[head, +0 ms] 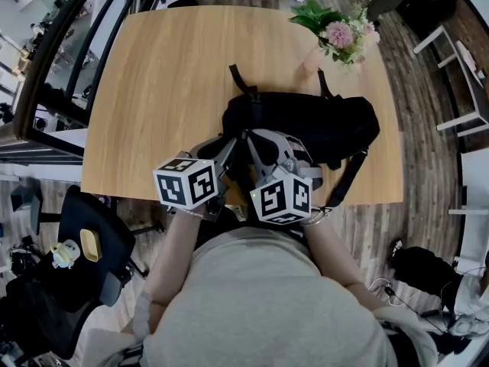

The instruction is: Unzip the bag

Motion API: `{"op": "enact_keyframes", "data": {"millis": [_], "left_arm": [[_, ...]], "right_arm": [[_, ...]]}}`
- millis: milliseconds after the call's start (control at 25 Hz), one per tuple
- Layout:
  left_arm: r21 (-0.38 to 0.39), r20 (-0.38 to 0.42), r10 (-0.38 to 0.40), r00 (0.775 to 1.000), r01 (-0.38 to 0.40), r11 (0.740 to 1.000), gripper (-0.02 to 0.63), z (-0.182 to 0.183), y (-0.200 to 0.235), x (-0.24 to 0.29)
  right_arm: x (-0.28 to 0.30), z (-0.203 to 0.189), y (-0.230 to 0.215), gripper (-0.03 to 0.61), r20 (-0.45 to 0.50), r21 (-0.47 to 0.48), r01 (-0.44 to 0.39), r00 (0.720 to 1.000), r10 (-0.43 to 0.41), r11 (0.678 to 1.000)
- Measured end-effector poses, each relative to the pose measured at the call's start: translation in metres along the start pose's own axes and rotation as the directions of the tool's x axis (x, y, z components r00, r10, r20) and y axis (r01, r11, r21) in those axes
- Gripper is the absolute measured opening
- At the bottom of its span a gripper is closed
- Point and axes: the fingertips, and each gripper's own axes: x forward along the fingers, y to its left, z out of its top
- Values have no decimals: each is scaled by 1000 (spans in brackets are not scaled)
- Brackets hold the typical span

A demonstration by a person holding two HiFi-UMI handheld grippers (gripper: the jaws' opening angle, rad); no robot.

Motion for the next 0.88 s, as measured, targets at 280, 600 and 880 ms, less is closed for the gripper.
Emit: {"op": "enact_keyframes", "data": {"millis": [280,600,880], "left_arm": [[3,4,7,1000,-7,1000,61,-1,1,-1],[-2,22,24,999,-24,1000,61,-2,0,-4],[-11,42,61,997,-61,998,61,-1,1,-4]], "right_arm": [[-8,-7,-9,11,79,465,-100,994,72,880],[-18,-20,-15,11,125,668,-137,990,71,731],[-27,-35,-24,11,125,706,-129,991,58,696]]}}
